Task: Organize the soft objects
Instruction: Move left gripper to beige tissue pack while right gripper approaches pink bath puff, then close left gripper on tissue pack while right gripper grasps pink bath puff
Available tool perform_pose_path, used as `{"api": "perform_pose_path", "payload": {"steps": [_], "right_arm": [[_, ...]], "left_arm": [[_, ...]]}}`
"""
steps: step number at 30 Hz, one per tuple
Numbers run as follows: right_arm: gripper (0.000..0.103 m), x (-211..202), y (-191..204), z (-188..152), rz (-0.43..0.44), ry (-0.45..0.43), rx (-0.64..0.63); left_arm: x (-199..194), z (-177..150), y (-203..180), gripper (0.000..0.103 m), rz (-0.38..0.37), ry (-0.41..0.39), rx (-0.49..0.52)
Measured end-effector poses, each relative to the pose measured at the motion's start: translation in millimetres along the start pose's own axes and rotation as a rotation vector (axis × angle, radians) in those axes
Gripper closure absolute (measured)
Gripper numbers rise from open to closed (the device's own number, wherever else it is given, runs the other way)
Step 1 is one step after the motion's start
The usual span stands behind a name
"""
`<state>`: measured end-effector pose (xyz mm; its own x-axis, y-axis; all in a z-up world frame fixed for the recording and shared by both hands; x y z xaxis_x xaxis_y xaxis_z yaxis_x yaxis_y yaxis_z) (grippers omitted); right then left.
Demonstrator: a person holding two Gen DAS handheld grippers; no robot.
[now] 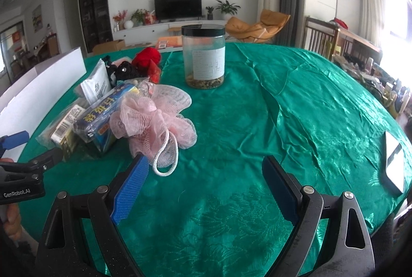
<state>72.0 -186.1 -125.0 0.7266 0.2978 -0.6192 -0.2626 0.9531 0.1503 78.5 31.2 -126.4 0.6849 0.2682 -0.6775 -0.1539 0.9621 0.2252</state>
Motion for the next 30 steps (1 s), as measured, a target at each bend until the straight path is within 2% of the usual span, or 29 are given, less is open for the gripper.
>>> {"api": "perform_pose_path", "payload": {"steps": [9, 15, 19, 25, 30], "right_arm": [[0.011, 11.1, 10.0, -9.3, 0.02, 0.055, -0.031], [0.011, 19.1, 11.7, -15.9, 0.025, 0.095, -0.033], [0.011, 22.1, 11.5, -20.2, 0.023, 0.115, -0.031], [0.011, 25.9, 11.3, -23.9, 0.019, 0.136, -0.028], [0.011, 30.7, 11.1, -28.7, 0.017, 0.162, -0.02]], "left_arm": [[44.3, -24.6, -0.8, 0.0, -0.015, 0.135, 0.027], [62.5, -17.2, -0.4, 0.0, -0.053, 0.174, 0.01], [84.7, 6.2, -2.1, 0.0, -0.074, 0.207, 0.024], [123.2, 45.8, -1.7, 0.0, -0.114, 0.16, 0.041], [130.2, 57.7, -0.9, 0.0, -0.107, 0.161, 0.031]]}}
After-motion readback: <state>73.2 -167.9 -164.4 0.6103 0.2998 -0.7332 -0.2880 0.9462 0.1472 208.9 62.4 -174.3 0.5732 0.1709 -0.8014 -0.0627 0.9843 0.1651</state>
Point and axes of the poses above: each gripper's, at about its wrist camera, not at the fingertips, and x roughly the way its jaws point, y to its left, z to its top, the point moved 9 cm from there along x, roughly the way its jaws point, and after that the axes turned 12 degrees about z, right-handed, at the moved point
